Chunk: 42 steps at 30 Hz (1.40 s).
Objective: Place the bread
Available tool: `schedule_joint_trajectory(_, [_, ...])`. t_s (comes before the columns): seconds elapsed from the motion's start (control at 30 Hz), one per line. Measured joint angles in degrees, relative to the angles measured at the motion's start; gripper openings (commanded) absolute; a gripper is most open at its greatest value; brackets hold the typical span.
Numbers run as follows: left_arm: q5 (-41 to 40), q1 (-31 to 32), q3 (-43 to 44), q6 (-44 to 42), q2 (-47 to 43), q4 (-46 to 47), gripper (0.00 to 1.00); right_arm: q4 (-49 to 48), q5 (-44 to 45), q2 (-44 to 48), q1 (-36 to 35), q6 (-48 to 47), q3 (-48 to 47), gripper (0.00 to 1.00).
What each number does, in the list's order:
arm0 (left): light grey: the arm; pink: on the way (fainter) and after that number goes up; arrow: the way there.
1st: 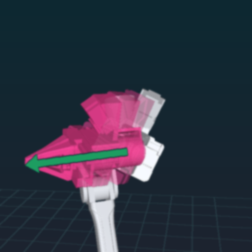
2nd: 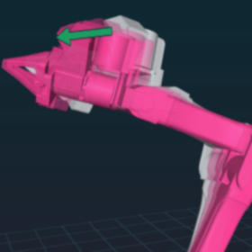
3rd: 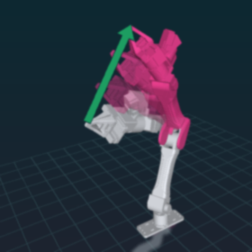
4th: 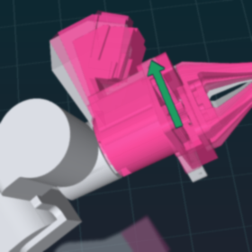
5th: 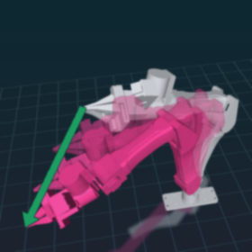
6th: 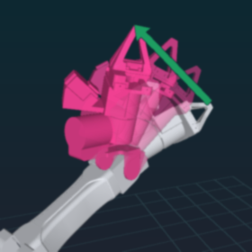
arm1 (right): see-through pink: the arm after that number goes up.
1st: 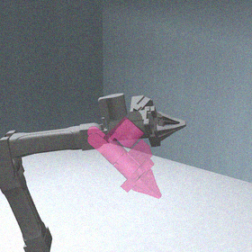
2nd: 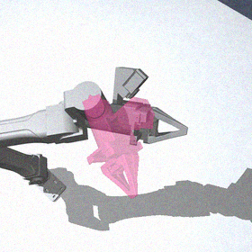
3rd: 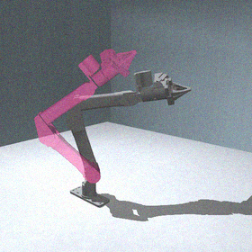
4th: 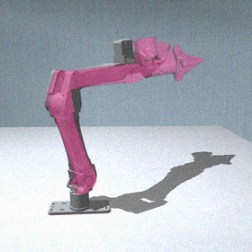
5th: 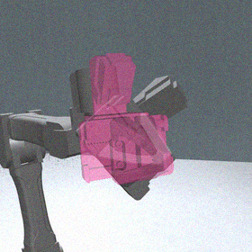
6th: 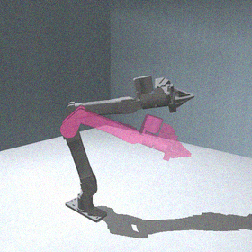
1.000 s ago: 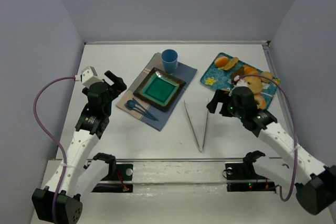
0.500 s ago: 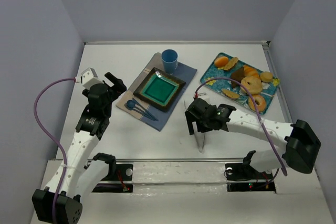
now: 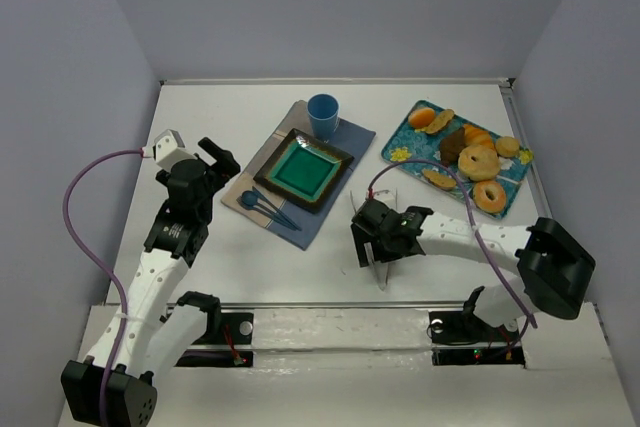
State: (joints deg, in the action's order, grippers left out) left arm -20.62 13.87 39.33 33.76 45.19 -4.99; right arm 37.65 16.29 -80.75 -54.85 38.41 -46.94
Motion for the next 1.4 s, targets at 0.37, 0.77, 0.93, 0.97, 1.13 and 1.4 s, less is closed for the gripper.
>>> schedule_joint_trajectory(0.37, [-0.8,0.0,0.0,0.7,0.0,-0.2,0.99,-7.7,7.0,-14.1,0.0,8.5,-6.9,0.94])
schedule_joint_trajectory(0.77, [-1.1,0.0,-0.3,1.3,-4.3,-0.9,0.99,-10.3,11.5,-11.6,-0.2,17.4,-2.7,0.41])
schedule_joint_trajectory(0.93, [-1.3,0.0,-0.3,1.6,-4.3,-1.1,0.99,-6.3,11.9,-5.9,0.2,16.4,-0.2,0.35])
schedule_joint_trajectory(0.97, [-1.3,0.0,-0.3,1.7,-4.3,-1.1,0.99,-5.0,12.0,-4.3,0.2,16.1,-0.1,0.35])
schedule_joint_trajectory(1.13, [-1.3,0.0,-0.3,1.9,-4.0,-1.1,0.99,-1.5,13.8,8.4,0.9,13.2,-1.0,0.35])
schedule_joint_trajectory(1.4, [-1.2,0.0,-0.3,2.1,-3.3,-1.0,0.99,-0.1,10.7,18.5,16.3,6.4,-4.1,0.37])
